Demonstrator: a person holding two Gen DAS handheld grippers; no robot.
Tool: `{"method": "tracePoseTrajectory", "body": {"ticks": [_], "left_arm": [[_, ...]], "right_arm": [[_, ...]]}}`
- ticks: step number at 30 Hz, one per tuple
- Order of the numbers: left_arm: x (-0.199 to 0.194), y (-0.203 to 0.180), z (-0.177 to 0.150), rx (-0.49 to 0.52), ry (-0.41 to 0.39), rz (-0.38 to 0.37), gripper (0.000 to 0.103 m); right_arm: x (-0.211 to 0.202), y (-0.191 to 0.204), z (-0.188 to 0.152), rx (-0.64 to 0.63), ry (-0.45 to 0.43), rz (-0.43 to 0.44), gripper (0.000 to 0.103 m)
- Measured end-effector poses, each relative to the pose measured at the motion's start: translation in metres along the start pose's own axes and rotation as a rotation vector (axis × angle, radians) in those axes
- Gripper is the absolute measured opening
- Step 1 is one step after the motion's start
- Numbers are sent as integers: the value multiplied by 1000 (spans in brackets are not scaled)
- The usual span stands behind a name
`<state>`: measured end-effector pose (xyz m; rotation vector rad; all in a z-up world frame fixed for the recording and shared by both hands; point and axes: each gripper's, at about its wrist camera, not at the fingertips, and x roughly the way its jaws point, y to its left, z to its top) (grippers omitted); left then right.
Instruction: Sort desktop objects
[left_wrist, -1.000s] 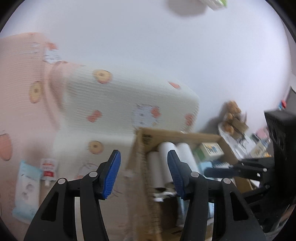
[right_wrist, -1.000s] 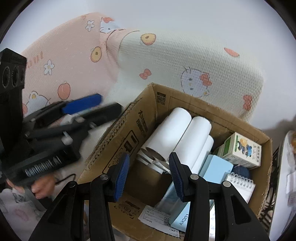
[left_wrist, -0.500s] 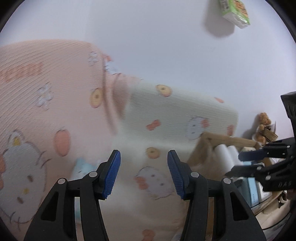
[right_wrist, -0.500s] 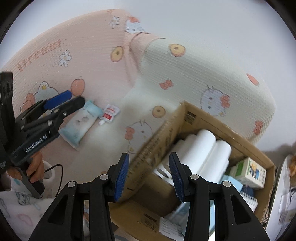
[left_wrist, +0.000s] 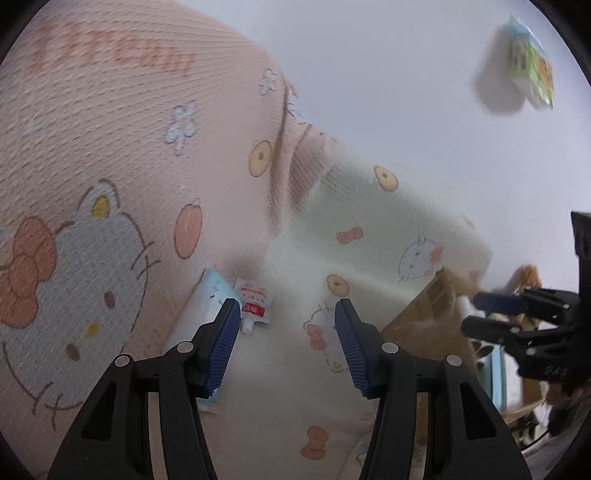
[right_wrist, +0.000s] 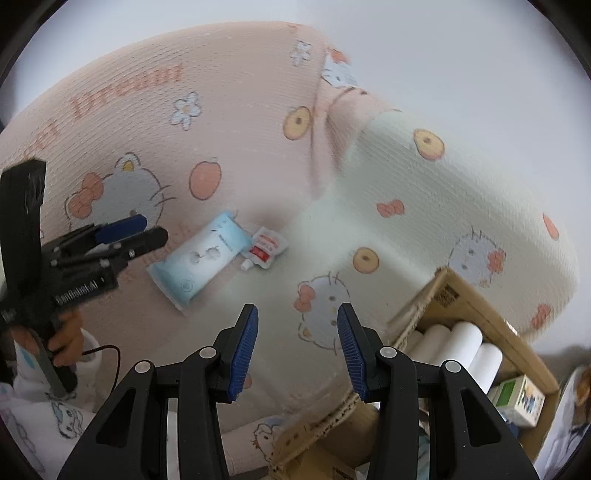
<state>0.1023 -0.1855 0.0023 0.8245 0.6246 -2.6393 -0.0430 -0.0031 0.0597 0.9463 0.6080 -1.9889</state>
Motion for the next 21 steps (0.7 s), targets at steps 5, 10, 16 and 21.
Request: {"method": "tracePoseTrajectory", "body": {"ticks": [5, 10, 16, 21], "left_arm": [[19, 13, -2, -3, 57, 160, 62], [34, 31, -9, -53, 92, 155, 62], [61, 53, -27, -92, 169, 207, 62], [81, 74, -40, -134, 231, 211, 62]], "right_arm": [[21, 18, 12, -18, -2, 87, 42], [71, 31, 14, 102, 17, 236, 42], [129, 45, -2, 186, -12, 293, 42], [171, 46, -15, 279, 15, 383, 42]]}}
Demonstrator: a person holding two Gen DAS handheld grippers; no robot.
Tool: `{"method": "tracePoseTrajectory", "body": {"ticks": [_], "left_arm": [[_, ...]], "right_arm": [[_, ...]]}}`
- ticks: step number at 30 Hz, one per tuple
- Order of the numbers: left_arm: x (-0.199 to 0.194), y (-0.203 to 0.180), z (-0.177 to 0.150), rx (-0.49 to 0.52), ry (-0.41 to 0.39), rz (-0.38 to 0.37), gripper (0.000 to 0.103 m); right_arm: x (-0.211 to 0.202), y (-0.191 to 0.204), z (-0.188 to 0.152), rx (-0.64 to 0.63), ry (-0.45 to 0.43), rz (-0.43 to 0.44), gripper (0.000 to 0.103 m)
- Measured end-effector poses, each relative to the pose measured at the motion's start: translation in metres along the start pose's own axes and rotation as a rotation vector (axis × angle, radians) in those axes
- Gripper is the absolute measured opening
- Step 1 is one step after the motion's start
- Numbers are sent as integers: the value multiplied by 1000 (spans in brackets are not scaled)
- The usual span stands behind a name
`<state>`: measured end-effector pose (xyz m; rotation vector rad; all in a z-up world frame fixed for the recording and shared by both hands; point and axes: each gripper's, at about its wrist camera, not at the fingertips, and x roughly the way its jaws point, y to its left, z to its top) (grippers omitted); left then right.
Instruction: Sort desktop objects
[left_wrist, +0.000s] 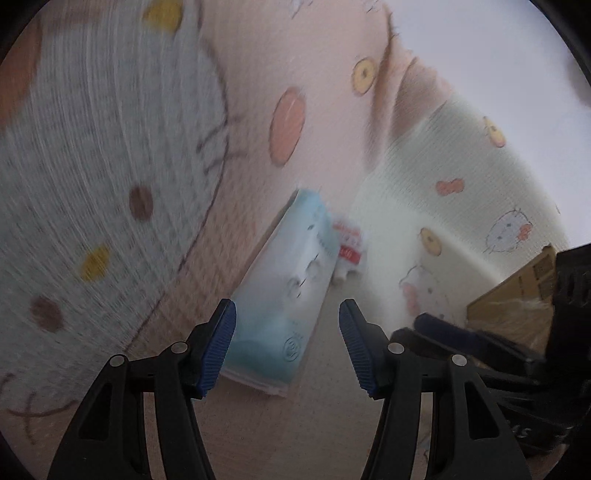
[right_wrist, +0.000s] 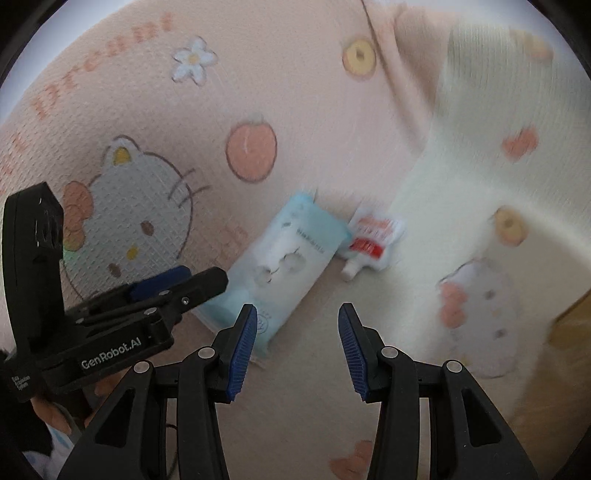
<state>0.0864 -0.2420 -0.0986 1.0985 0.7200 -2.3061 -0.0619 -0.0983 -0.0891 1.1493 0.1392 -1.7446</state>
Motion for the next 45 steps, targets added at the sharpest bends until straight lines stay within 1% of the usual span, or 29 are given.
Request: {"method": "tracePoseTrajectory", "body": {"ticks": [2, 6, 8, 9, 11, 14, 15, 19, 21, 24, 26, 29, 30, 33, 34, 36, 38, 41, 44, 45], "left_arm": [[8, 7, -1, -32, 13, 1, 62], [19, 19, -1, -81, 23, 3, 61], [23, 22, -1, -99, 39, 6, 54], [26, 23, -2, -105, 55, 3, 49], [33, 27, -4, -135, 101, -13, 46], [42, 32, -8, -192, 148, -63, 45], [45, 34, -11, -216, 164, -91, 45], [58, 29, -21, -261, 220, -149, 45], [62, 22, -27, -264, 237, -185, 45], [61, 6, -35, -245, 226, -209, 45], [62, -3, -40, -248, 221, -252, 45], [65, -10, -48, -287, 219, -298, 45], [67, -12, -52, -308, 214, -324, 45], [70, -11, -59, -365, 214, -345, 45], [71, -11, -62, -385, 211, -355, 45], [74, -11, -62, -413, 201, -371, 45], [75, -10, -62, -427, 194, -372, 45], [73, -12, -61, -415, 195, -363, 45], [72, -14, -60, -379, 212, -375, 33], [74, -16, -60, -375, 218, -381, 28]], "right_arm": [[15, -5, -5, 21, 41, 2, 42], [34, -3, -10, -12, 63, -18, 43], [44, 0, -13, -44, 87, -7, 44], [49, 3, -15, -59, 99, 3, 47], [58, 7, -19, -84, 129, 31, 50], [64, 11, -26, -105, 157, 54, 52], [65, 13, -27, -114, 164, 53, 52], [66, 13, -33, -144, 175, 17, 52], [65, 11, -35, -138, 181, -3, 52], [63, 5, -36, -126, 178, -45, 53], [58, 1, -37, -122, 170, -80, 53], [45, -7, -37, -99, 145, -131, 53], [41, -9, -36, -98, 137, -139, 53], [32, -12, -36, -102, 136, -192, 53], [29, -14, -37, -100, 138, -221, 53], [27, -16, -39, -90, 141, -229, 53], [25, -19, -41, -73, 151, -221, 54], [26, -24, -45, -42, 182, -210, 54], [26, -25, -48, -40, 184, -217, 54], [25, -24, -49, -48, 180, -233, 54]]}}
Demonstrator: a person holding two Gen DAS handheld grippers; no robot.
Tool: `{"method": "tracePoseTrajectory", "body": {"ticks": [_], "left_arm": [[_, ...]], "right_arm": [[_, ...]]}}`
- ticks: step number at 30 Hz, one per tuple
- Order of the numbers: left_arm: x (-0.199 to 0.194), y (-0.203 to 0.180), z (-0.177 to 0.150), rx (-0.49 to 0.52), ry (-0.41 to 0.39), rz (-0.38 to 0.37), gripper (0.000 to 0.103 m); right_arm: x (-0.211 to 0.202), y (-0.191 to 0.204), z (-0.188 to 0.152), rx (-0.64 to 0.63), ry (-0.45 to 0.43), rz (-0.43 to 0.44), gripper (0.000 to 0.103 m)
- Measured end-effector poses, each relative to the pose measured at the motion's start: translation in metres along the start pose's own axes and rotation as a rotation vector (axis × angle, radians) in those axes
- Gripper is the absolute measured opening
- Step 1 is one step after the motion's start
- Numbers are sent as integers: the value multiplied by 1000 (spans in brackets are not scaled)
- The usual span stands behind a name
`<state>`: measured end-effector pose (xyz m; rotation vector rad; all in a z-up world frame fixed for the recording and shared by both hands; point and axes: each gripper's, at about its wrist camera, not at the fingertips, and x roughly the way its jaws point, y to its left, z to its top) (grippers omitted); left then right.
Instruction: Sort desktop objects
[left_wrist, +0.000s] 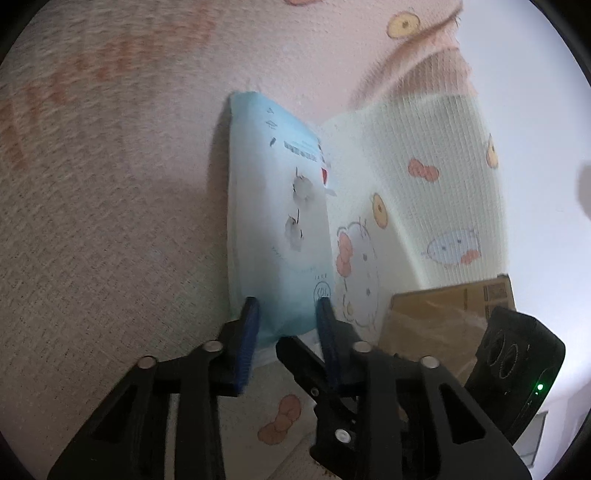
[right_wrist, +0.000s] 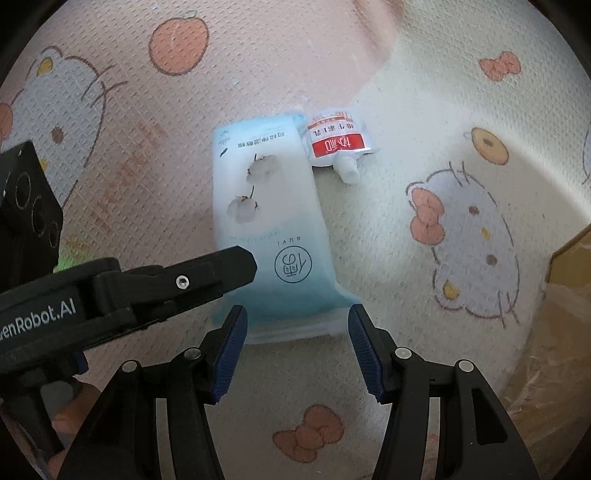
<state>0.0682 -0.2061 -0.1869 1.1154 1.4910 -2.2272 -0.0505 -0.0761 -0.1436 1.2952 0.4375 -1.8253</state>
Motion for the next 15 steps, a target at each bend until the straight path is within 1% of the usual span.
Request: {"method": "tracePoseTrajectory", "body": {"ticks": [4, 5, 7, 8, 10, 11, 14, 15], "left_arm": [[8, 1, -2, -13, 20, -26, 21], [10, 0, -4, -14, 29, -40, 21], [12, -2, -9, -4, 37, -44, 21], [14, -4, -11, 5, 35, -43, 21], [14, -6, -16, 29, 29, -37, 21], [16, -8, -17, 39, 29, -35, 21], [16, -9, -19, 61, 44, -55, 21], [15, -10, -19, 66, 41, -51, 21]], "right_arm": [[-5, 0, -2, -18, -22, -62, 54], [-7, -2, -3, -8, -19, -56, 54], [-8, -8, -5, 21, -6, -36, 54], [-11, -11, -13, 32, -2, -33, 54], [-13, -14, -16, 48, 13, -46, 54], [-8, 0, -8, 50, 15, -49, 54], [-7, -1, -11, 57, 21, -59, 54], [-6, 0, -12, 58, 23, -61, 54]]}}
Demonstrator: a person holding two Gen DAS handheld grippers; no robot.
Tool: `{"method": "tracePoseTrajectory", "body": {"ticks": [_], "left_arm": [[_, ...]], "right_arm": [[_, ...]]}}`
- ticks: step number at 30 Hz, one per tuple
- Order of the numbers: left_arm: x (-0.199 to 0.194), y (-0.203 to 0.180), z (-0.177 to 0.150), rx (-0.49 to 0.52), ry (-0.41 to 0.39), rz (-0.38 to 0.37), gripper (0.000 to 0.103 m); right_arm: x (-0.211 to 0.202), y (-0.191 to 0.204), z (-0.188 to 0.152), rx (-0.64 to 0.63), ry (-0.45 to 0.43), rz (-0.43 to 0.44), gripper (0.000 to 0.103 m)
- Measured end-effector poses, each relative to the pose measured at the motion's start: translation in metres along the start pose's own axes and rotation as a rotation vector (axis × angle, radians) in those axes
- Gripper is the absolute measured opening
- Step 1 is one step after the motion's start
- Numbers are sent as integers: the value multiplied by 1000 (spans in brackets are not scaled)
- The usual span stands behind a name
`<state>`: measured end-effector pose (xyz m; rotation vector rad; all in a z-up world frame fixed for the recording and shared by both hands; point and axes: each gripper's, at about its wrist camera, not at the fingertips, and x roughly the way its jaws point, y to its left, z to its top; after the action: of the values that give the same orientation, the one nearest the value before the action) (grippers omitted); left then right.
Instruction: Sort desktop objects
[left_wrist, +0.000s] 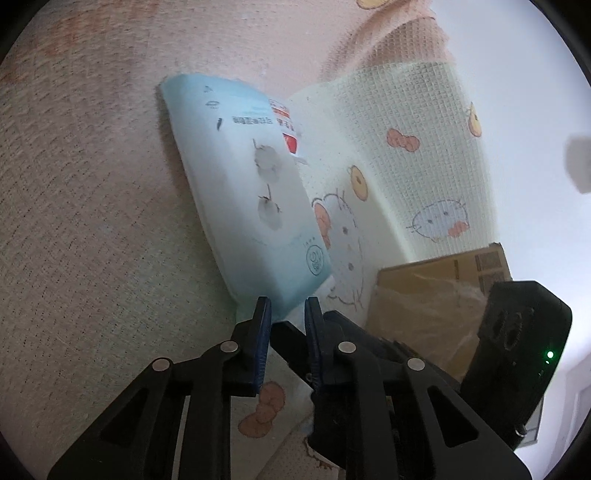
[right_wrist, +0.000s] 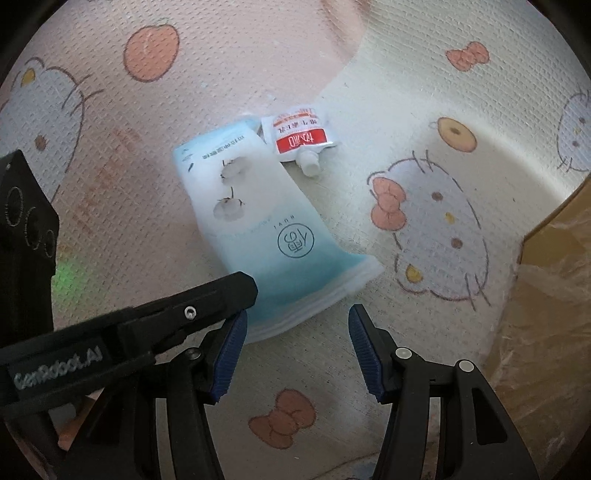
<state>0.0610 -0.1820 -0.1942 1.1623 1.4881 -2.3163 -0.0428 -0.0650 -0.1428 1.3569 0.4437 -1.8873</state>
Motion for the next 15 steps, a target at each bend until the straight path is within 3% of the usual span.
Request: {"method": "tracePoseTrajectory", "body": {"ticks": [5, 8, 11, 15], "left_arm": [[-14, -6, 2, 56, -75, 66, 21], [-24, -5, 6, 78, -148, 131, 21], [-32, -2, 15, 75, -199, 179, 28], [-44, -2, 40, 82, -245, 184, 39]], "right_arm": [[5, -3, 1, 21, -3, -26, 54], [6, -8, 1, 55, -2, -93, 54], [8, -10, 0, 68, 0, -126, 54], [4, -10, 0, 80, -17, -113, 54]]}}
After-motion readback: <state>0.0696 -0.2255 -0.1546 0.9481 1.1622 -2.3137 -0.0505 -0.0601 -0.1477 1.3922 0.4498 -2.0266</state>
